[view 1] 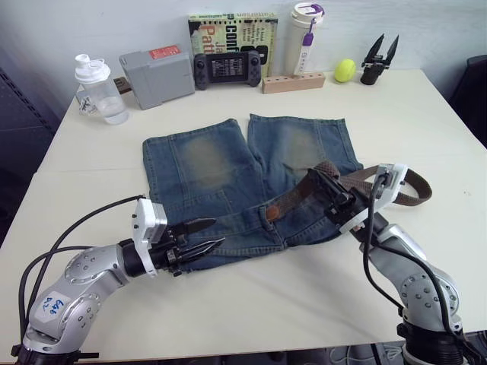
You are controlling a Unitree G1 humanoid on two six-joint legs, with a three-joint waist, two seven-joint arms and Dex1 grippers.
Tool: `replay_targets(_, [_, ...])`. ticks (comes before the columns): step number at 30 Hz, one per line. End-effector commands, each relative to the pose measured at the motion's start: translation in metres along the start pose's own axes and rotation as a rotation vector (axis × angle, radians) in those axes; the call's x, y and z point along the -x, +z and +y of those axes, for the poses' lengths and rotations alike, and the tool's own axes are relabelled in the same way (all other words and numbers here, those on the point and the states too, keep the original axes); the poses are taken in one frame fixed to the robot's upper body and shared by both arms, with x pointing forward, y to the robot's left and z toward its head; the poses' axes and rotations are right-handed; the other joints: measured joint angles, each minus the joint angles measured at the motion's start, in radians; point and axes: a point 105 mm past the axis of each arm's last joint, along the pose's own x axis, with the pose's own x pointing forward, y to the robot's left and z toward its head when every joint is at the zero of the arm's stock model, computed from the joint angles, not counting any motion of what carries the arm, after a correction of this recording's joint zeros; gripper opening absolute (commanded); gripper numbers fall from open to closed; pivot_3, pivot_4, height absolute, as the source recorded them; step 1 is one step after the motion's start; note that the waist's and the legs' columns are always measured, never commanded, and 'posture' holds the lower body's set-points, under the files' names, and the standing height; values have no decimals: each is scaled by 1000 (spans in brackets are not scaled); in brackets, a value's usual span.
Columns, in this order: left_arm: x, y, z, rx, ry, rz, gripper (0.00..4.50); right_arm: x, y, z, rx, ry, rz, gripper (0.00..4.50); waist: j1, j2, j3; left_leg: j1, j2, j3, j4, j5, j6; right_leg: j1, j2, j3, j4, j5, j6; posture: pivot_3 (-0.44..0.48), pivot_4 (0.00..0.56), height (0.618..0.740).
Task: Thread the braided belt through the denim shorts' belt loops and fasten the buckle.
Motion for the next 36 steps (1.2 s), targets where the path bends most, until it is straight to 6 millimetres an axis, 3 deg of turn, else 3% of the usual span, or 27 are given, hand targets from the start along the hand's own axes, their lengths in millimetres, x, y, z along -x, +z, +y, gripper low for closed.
replay_targets(1, [1, 9, -1, -44, 0, -17, 2579, 1, -11, 10, -2, 22, 19, 0, 0, 0, 0, 0, 0, 0, 0, 0, 0, 0, 0, 0, 0, 0, 0, 0, 150, 720])
replay_targets(8, [-2, 2, 1, -183, -12, 54, 2579, -4, -47, 3, -107, -56, 110, 0, -2, 0, 0, 0, 0, 1, 0, 0, 0, 0, 1, 0, 0, 0, 0, 0, 150, 720])
replay_targets(13, [-12, -12, 12, -552, -43, 145, 2579, -13, -58, 0, -244, -92, 146, 0, -2, 0, 0, 0, 0, 1, 0, 0, -1, 0, 1, 0, 0, -1, -1, 0, 150, 720])
replay_targets(19, [-24, -27, 22, -866, -114, 197, 2579, -17, -59, 1, -366, -105, 167, 0, -2, 0, 0, 0, 1, 2, -1, 0, -1, -2, 2, 0, 0, -1, -2, 0, 150, 720])
replay_targets(21, [-24, -37, 21, -884, -158, 219, 2579, -16, -61, -2, -377, -124, 176, 0, -4, 0, 0, 0, 1, 3, -1, 0, -1, -2, 2, 0, 1, -1, -2, 0, 150, 720])
replay_targets(36, [-39, -50, 19, -974, -216, 142, 2579, -10, -69, -7, -415, -186, 204, 0, -20, 0, 0, 0, 1, 3, -1, -1, 0, -2, 0, 0, 2, -1, -1, 0, 150, 720])
